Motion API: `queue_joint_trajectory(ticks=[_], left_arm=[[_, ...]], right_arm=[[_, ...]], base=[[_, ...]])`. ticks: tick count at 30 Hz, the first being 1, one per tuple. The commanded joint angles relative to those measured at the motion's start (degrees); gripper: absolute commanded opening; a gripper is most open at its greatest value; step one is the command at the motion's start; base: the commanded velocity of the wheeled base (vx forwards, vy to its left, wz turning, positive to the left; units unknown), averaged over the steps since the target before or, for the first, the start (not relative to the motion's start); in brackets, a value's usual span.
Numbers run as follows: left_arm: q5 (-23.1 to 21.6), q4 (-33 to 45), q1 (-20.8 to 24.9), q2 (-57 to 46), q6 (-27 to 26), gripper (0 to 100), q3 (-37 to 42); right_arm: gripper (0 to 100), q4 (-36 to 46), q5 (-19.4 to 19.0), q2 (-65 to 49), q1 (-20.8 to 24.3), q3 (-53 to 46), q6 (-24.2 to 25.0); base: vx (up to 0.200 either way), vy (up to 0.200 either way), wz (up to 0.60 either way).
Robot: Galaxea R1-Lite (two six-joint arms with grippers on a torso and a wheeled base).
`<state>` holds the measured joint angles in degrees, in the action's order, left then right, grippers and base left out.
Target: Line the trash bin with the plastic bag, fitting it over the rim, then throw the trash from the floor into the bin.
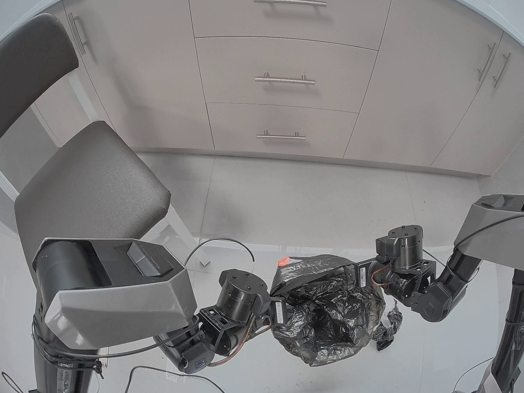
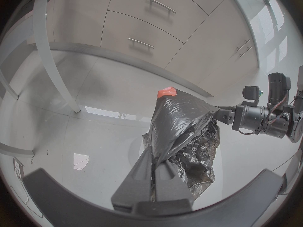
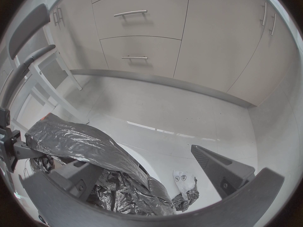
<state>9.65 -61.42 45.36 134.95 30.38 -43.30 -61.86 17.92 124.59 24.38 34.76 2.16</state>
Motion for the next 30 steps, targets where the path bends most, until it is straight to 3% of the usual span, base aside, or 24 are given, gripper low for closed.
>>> queue_joint_trajectory(ticks=[1, 12, 13, 23, 30], left_arm=[[0.01, 0.77, -0.01, -0.13, -0.41, 0, -1.17], [0.10, 2.53, 0.52, -0.13, -3.84, 0, -1.70], [0.10, 3.14, 0.52, -0.13, -3.84, 100, -1.79], [0.80, 6.40, -0.36, 0.05, -5.15, 100, -3.19], [3.88, 9.30, -1.15, -0.21, -6.12, 100, -4.78]], right_arm=[[100, -0.64, -0.34, 1.10, -0.47, 0.14, 0.13], [100, -4.77, -0.52, 2.68, -0.47, -0.30, -0.14], [100, -4.77, -0.78, 2.68, -0.39, -0.30, -0.05], [100, -5.91, -1.66, 4.26, -0.30, 0.23, 0.04], [100, -8.46, -1.75, 5.58, -0.30, 0.40, -0.22]], base=[[0.000, 0.000, 0.00], [0.000, 0.000, 0.00], [0.000, 0.000, 0.00], [0.000, 0.000, 0.00], [0.000, 0.000, 0.00]])
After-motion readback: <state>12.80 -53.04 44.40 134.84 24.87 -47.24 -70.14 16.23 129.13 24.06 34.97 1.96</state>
